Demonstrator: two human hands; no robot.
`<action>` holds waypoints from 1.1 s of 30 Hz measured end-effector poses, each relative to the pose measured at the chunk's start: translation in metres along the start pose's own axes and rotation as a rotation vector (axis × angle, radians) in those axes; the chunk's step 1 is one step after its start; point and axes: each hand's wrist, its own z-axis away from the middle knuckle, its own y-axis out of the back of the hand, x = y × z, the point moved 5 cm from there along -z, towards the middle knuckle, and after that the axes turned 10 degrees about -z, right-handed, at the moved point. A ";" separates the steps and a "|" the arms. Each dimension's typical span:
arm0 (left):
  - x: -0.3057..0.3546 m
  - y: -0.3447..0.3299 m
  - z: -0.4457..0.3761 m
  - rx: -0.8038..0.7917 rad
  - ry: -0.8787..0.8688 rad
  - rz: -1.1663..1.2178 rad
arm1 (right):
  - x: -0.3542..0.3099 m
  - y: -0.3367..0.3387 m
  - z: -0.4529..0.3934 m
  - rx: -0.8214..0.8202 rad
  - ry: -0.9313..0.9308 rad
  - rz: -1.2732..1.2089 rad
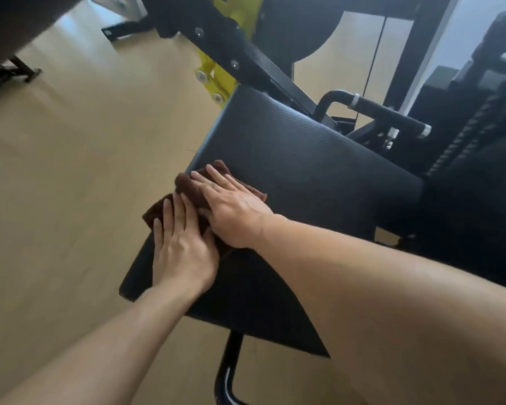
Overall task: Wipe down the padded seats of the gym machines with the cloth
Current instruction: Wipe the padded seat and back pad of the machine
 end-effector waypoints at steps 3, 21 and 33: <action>0.009 0.006 -0.035 -0.012 0.002 0.002 | 0.014 0.019 -0.029 0.017 0.022 0.015; 0.126 0.023 -0.218 -0.117 -0.172 -0.129 | 0.139 0.145 -0.119 0.158 -0.198 -0.116; 0.133 0.012 -0.156 -0.102 -0.353 -0.170 | 0.130 0.125 -0.053 0.166 -0.274 -0.098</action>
